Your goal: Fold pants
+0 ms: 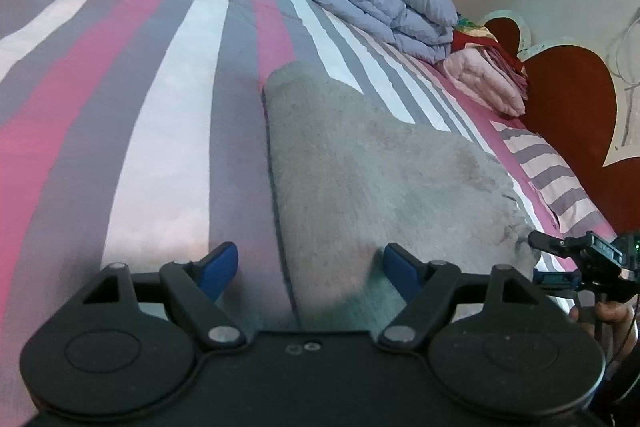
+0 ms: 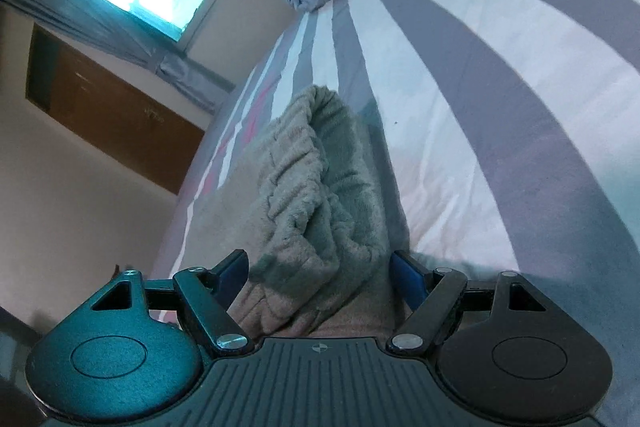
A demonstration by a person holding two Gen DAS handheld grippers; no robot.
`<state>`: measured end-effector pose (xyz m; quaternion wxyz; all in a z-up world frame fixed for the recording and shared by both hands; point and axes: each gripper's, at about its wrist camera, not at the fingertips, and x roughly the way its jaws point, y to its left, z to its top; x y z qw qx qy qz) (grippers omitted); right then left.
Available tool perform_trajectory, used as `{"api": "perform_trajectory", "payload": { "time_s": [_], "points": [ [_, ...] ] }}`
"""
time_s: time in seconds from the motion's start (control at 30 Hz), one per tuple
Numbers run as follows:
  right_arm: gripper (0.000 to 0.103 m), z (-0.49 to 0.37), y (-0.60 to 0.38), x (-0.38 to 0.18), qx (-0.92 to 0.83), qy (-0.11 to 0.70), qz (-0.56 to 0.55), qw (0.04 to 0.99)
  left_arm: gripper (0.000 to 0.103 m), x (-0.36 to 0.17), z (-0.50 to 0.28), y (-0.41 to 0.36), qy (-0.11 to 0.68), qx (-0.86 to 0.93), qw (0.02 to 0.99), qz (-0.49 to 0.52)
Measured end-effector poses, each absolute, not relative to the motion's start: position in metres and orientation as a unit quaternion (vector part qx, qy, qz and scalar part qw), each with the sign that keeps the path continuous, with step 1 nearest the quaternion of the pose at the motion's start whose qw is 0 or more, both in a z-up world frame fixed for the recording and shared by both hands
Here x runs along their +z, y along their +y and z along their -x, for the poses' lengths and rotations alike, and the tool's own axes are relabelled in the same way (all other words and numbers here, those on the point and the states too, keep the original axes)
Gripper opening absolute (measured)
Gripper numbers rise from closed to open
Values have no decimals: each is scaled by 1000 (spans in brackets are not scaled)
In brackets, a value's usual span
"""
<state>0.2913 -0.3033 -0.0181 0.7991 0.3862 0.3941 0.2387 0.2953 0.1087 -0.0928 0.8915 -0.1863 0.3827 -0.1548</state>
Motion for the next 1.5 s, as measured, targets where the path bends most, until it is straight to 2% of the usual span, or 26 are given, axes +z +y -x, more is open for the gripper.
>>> {"api": "perform_trajectory", "payload": {
  "time_s": [0.23, 0.37, 0.57, 0.67, 0.7, 0.73, 0.77, 0.87, 0.9, 1.13, 1.27, 1.37, 1.4, 1.43, 1.47, 1.5],
  "points": [
    [78, -298, -307, -28, 261, 407, -412, 772, 70, -109, -330, 122, 402, -205, 857, 250],
    [78, -313, -307, -35, 275, 416, -429, 753, 54, -122, -348, 128, 411, -235, 826, 307],
    [78, -328, -303, -40, 300, 424, -431, 737, 53, -136, -362, 126, 414, -270, 797, 348],
    [78, -333, -301, -41, 312, 430, -435, 727, 43, -139, -363, 124, 411, -271, 800, 342],
    [75, -333, -301, -40, 317, 430, -431, 728, 38, -140, -362, 124, 411, -273, 799, 344],
    [62, -333, -303, -39, 319, 431, -422, 731, 36, -141, -361, 124, 410, -275, 798, 346],
    [57, -334, -301, -39, 313, 437, -408, 738, 33, -141, -361, 123, 408, -277, 798, 347],
    [48, -336, -295, -34, 318, 438, -390, 746, 17, -136, -357, 128, 385, -278, 804, 358],
    [47, -338, -293, -29, 320, 434, -378, 752, 16, -131, -357, 131, 369, -283, 808, 363],
    [45, -383, -275, 12, 362, 384, -360, 769, 16, -81, -403, 147, 327, -298, 832, 334],
    [45, -440, -257, 30, 375, 361, -351, 779, 16, -56, -452, 157, 305, -294, 851, 311],
    [45, -492, -238, 37, 378, 351, -345, 784, 16, -56, -488, 165, 298, -280, 861, 304],
    [45, -509, -231, 35, 376, 350, -339, 788, 26, -64, -502, 165, 305, -264, 866, 295],
    [52, -525, -225, 28, 368, 354, -337, 791, 32, -75, -514, 164, 322, -237, 872, 284],
    [58, -539, -221, 17, 352, 366, -338, 792, 54, -85, -524, 160, 348, -196, 878, 265],
    [64, -551, -214, 5, 327, 386, -320, 801, 66, -96, -530, 156, 377, -154, 881, 239]
  ]
}}
